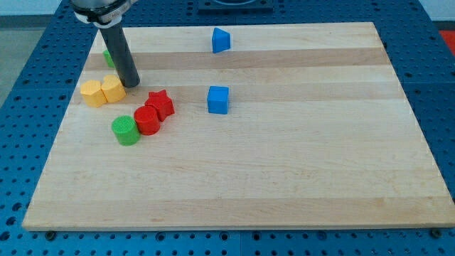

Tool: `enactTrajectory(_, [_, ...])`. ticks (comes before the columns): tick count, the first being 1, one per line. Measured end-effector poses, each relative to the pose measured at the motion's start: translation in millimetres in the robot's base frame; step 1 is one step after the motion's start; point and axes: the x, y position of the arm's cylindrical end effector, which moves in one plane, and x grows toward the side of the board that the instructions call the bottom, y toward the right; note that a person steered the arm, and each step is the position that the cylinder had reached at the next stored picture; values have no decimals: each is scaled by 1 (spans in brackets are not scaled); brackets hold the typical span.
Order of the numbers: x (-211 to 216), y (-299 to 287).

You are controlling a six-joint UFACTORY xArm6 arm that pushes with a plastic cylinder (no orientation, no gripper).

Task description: Point your arm to the blue cube

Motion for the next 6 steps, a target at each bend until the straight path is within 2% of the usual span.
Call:
enactTrajectory(2, [0,17])
enactTrajectory(4, [-2,125])
enactTrajectory(5, [4,148])
enactTrajectory(6, [27,151])
